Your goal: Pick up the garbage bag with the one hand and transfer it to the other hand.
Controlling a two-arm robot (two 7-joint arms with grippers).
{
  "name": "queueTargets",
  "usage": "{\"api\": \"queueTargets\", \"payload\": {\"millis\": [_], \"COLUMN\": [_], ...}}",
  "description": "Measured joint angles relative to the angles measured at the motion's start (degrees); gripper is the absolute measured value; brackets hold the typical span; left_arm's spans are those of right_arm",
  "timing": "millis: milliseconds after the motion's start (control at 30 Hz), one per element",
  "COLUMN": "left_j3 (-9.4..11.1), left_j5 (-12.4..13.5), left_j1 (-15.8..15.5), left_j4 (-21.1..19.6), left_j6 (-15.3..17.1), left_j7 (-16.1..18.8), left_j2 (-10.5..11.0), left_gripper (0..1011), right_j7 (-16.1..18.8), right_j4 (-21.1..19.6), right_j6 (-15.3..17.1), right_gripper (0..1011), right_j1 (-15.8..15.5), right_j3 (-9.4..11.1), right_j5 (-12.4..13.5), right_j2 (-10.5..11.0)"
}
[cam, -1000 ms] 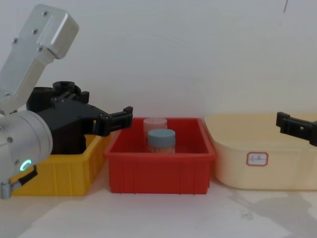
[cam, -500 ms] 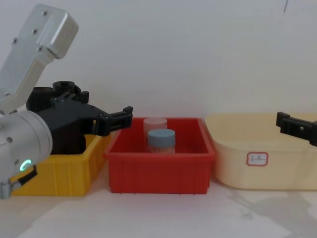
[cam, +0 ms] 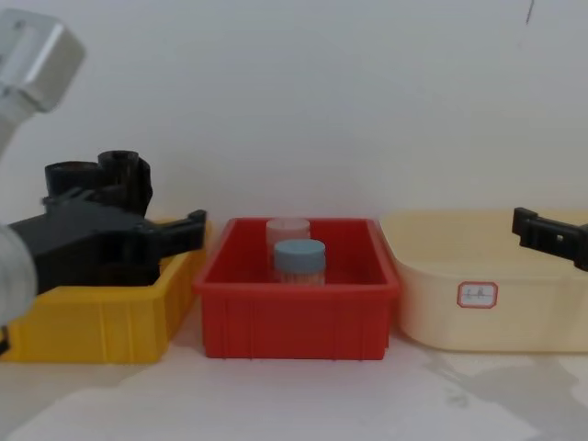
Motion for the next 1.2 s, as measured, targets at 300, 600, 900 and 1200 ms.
{"api": "queueTargets", "payload": {"millis": [300, 600, 900, 1200], "left_j3": [-4.4, -7.42, -9.46, -9.77], "left_j5": [-3.08, -5.56, -7.08, -7.05], "left_j1": [4.55, 5.21, 2.82, -0.46], "left_j4": [-4.12, -4.82, -2.41, 0.72], "left_j6": [1.26, 2.85, 4.99, 6.27], "left_j7": [0.53, 1.03, 1.68, 1.75], "left_j2": [1.62, 1.51, 0.41, -0.58], "left_gripper": [1001, 1001, 1001, 1001], "right_j7": [0.0, 0.0, 0.0, 0.0], "right_j4": [0.0, 0.0, 0.0, 0.0], "right_j6": [0.0, 0.0, 0.0, 0.0], "right_gripper": [1000, 1000, 1000, 1000], "right_j1": [0.0, 0.0, 0.0, 0.0], "right_j3": [0.0, 0.0, 0.0, 0.0], "right_j5": [0.0, 0.0, 0.0, 0.0], "right_j2": [0.0, 0.0, 0.0, 0.0]}}
